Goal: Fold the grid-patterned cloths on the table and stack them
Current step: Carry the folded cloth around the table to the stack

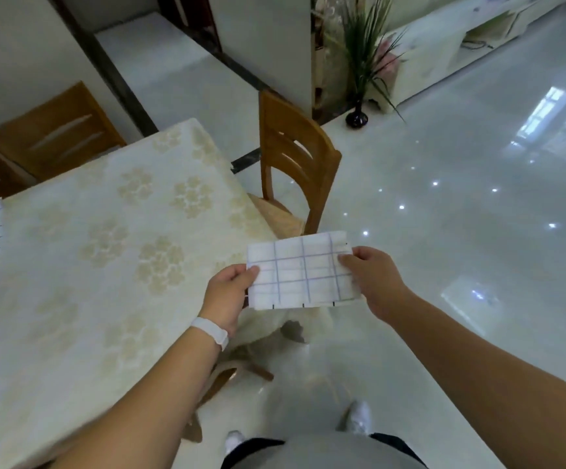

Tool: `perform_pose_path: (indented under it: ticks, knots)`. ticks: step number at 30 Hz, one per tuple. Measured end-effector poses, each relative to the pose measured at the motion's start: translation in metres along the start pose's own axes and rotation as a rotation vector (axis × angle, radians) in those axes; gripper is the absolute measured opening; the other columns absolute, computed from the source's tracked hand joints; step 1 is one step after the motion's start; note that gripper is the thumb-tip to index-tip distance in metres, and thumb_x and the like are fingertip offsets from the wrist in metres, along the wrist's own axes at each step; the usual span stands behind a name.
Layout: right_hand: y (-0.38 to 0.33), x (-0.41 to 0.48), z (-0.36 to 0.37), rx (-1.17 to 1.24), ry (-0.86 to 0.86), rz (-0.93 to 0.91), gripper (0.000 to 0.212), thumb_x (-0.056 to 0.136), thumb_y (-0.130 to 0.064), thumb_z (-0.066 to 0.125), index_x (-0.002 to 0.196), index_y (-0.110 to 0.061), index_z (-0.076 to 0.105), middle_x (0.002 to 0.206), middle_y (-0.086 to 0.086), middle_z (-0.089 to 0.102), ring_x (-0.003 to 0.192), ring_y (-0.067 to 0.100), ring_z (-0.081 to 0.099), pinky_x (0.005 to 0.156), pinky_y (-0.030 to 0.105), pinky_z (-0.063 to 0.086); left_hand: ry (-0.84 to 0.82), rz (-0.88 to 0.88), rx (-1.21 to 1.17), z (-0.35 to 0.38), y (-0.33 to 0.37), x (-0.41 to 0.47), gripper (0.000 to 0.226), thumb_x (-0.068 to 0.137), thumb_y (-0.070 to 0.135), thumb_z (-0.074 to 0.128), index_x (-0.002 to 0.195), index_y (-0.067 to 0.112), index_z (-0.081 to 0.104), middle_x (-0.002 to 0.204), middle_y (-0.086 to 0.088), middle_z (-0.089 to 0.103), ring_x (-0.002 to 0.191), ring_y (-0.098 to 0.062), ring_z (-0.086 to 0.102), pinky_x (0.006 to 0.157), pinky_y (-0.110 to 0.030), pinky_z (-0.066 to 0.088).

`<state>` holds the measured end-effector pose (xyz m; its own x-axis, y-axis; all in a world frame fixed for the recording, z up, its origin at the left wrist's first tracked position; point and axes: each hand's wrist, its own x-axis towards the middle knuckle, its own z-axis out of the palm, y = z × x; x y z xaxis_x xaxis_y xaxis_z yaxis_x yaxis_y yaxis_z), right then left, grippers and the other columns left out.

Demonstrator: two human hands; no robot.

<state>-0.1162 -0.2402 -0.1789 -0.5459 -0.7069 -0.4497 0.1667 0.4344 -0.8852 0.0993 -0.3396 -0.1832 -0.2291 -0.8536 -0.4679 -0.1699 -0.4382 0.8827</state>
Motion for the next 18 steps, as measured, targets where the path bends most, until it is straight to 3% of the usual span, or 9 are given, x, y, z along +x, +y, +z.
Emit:
perform_pose_path:
  ticks: [12,16,18]
  knots:
    - [-0.01,0.055,-0.094,0.031,0.122,-0.007,0.018,0.085,-0.02,0.063,0.067,-0.015,0.061,0.063,0.0,0.054,0.062,0.017,0.047,0.059,0.031,0.036,-0.076,0.009,0.065,0.111,0.032,0.027,0.011,0.091,0.019,0.062,0.086,0.01,0.065,0.092,-0.012,0.071,0.079,-0.025,0.066,0.066,-0.036,0.054]
    - [-0.017,0.089,-0.104,0.006,0.124,0.027,0.016,0.086,-0.021,0.061,0.076,-0.009,0.063,0.067,0.002,0.055,0.064,0.018,0.048,0.061,0.031,0.039,-0.085,-0.021,0.063,0.133,0.037,0.061,0.011,0.09,0.018,0.063,0.08,0.014,0.064,0.085,-0.008,0.07,0.077,-0.024,0.064,0.062,-0.033,0.051]
    - [-0.024,0.111,-0.108,-0.032,0.128,0.038,0.017,0.087,-0.022,0.061,0.081,-0.006,0.063,0.072,0.004,0.057,0.067,0.018,0.05,0.064,0.032,0.041,-0.084,-0.045,0.056,0.145,0.041,0.083,0.007,0.089,0.02,0.065,0.086,0.014,0.066,0.09,-0.01,0.071,0.081,-0.027,0.065,0.069,-0.037,0.053]
